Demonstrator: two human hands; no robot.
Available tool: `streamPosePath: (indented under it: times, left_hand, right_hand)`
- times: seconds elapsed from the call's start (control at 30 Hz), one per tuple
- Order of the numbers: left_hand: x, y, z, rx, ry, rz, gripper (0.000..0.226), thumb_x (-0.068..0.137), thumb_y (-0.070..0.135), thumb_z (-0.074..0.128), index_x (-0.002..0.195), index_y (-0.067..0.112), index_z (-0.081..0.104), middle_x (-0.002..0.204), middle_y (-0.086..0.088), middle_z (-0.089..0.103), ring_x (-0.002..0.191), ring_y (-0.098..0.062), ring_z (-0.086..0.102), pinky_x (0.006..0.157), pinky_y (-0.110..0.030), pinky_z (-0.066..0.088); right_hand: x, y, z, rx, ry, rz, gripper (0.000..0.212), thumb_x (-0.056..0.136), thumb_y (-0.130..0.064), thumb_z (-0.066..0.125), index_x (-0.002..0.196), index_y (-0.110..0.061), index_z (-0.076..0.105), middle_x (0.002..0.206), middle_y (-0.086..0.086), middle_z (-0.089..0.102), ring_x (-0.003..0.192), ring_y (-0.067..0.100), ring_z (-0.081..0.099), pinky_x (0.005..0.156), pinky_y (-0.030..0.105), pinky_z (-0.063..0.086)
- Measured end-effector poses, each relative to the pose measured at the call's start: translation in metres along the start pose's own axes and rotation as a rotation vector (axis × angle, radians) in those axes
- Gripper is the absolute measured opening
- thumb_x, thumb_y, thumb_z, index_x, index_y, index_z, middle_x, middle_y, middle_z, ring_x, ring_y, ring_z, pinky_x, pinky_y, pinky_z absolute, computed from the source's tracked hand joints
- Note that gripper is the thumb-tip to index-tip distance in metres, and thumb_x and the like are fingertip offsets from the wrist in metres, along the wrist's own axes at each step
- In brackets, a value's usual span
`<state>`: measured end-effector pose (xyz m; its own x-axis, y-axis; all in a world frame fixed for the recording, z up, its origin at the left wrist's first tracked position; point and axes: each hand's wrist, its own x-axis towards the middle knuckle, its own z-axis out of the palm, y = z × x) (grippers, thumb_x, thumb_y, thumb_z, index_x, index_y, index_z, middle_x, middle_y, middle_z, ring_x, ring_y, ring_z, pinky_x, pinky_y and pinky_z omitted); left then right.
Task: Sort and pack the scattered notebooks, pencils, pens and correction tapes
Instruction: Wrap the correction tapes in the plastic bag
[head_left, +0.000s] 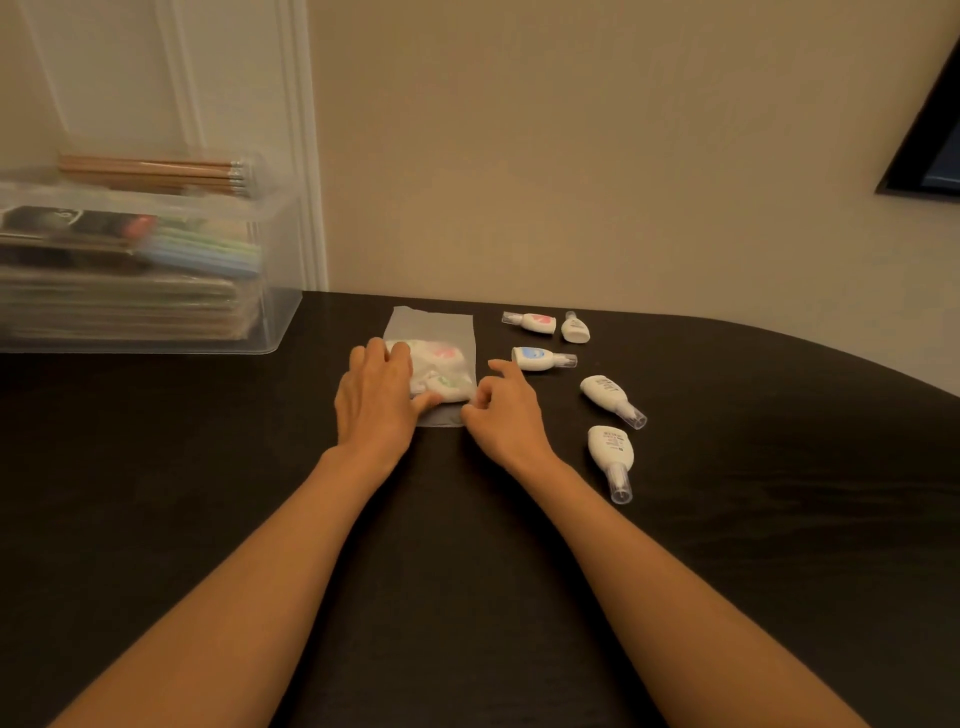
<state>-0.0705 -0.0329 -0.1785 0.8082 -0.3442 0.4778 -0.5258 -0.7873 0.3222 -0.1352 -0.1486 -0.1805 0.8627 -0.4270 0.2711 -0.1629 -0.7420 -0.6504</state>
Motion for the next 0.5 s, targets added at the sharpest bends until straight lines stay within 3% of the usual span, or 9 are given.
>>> streamPosePath:
  times: [0.13, 0.27, 0.37, 0.43, 0.5]
  left_hand:
    - [0.006, 0.000, 0.003, -0.116, -0.012, -0.113, 0.030, 0.085, 0.033, 0.062, 0.101, 0.011, 0.049, 0.103, -0.010, 0.050, 0.082, -0.020, 0.045, 0.063, -0.031, 0.035]
    - [0.011, 0.005, 0.008, -0.143, -0.021, -0.148, 0.014, 0.092, 0.021, 0.050, 0.097, 0.008, 0.050, 0.100, -0.016, 0.056, 0.088, -0.032, 0.054, 0.062, -0.035, 0.036]
    - [0.011, 0.006, 0.010, -0.198, -0.051, -0.125, 0.011, 0.092, 0.019, 0.052, 0.097, 0.009, 0.051, 0.098, -0.013, 0.057, 0.085, -0.028, 0.054, 0.062, -0.035, 0.039]
    - [0.009, 0.006, 0.008, -0.227, -0.072, -0.112, 0.010, 0.090, 0.019, 0.055, 0.097, 0.012, 0.052, 0.097, -0.008, 0.055, 0.084, -0.023, 0.052, 0.063, -0.033, 0.038]
    - [0.006, 0.006, 0.006, -0.252, -0.084, -0.110, 0.007, 0.089, 0.016, 0.057, 0.094, 0.014, 0.052, 0.098, -0.006, 0.053, 0.081, -0.018, 0.048, 0.064, -0.030, 0.037]
  right_hand:
    - [0.000, 0.003, 0.001, -0.073, -0.033, 0.019, 0.015, 0.085, -0.008, 0.055, 0.072, -0.010, 0.049, 0.135, 0.010, 0.040, 0.115, 0.025, 0.049, 0.085, 0.029, 0.039]
    - [0.001, 0.001, 0.000, -0.076, -0.033, 0.026, 0.029, 0.086, -0.009, 0.054, 0.064, -0.018, 0.039, 0.115, 0.012, 0.048, 0.094, 0.024, 0.053, 0.073, 0.027, 0.039]
    - [-0.004, 0.000, -0.002, -0.062, -0.030, 0.036, 0.021, 0.087, -0.026, 0.060, 0.075, -0.017, 0.045, 0.107, 0.006, 0.049, 0.088, 0.017, 0.051, 0.068, 0.024, 0.036]
    - [-0.010, -0.001, -0.010, -0.065, 0.062, 0.041, 0.030, 0.089, -0.045, 0.055, 0.087, -0.015, 0.051, 0.102, 0.004, 0.049, 0.090, 0.016, 0.049, 0.067, 0.023, 0.034]
    - [-0.014, 0.001, -0.023, -0.262, 0.225, 0.027, 0.042, 0.092, -0.049, 0.045, 0.105, -0.010, 0.054, 0.112, 0.008, 0.050, 0.104, 0.022, 0.047, 0.078, 0.030, 0.038]
